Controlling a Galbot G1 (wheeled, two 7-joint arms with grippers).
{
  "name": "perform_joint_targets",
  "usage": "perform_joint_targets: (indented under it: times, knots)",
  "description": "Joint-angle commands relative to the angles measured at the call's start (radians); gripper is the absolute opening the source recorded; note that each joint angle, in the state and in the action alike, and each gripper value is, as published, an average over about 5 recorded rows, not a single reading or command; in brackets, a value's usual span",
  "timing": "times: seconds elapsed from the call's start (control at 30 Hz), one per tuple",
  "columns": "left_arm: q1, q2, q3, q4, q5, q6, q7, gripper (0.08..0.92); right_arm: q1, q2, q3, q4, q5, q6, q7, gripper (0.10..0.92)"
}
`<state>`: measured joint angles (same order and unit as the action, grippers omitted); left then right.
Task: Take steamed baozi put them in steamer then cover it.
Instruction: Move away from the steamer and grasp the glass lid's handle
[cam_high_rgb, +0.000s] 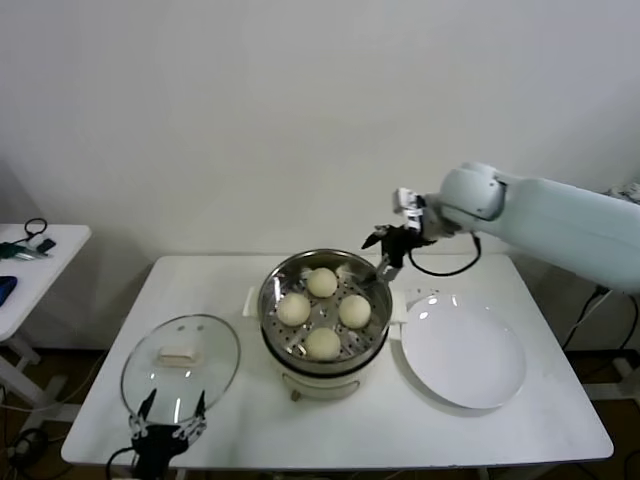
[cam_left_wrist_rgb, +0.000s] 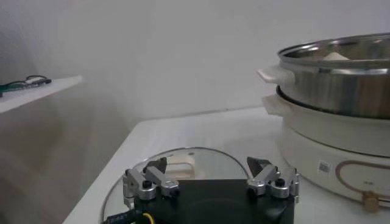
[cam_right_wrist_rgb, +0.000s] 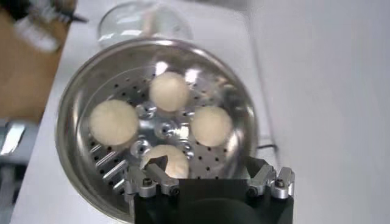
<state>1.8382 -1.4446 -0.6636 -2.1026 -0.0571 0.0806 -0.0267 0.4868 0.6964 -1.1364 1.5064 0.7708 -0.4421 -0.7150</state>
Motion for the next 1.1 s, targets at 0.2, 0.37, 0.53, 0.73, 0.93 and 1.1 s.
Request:
perform_joint_targets:
  times: [0.2, 0.37, 0.53, 0.73, 0.93, 1.1]
  knots:
    - [-0.044, 0.017, -0.014, 0.006, -0.041, -0.009, -0.013, 0.823, -1.101, -0.377, 1.180, 0.090, 0.059, 0.263, 0.527, 0.823]
    - [-0.091, 0.037, -0.020, 0.020, -0.021, -0.034, -0.008, 0.823, -1.616, -0.257, 1.706, 0.133, -0.008, 0.334, 0.545, 0.823]
    - [-0.128, 0.052, -0.021, 0.037, -0.003, -0.083, -0.010, 0.823, -1.923, -0.056, 1.959, 0.169, -0.058, 0.432, 0.533, 0.823]
    - [-0.145, 0.066, -0.021, 0.050, 0.038, -0.141, 0.018, 0.823, -2.073, 0.157, 1.983, 0.184, -0.102, 0.589, 0.534, 0.823]
    - [-0.154, 0.073, -0.036, 0.091, 0.250, -0.233, -0.042, 0.823, -2.113, 0.305, 1.913, 0.170, -0.146, 0.677, 0.545, 0.823]
    - [-0.145, 0.114, -0.059, 0.145, 0.692, -0.354, -0.307, 0.823, -2.123, 0.363, 1.862, 0.147, -0.193, 0.700, 0.559, 0.823]
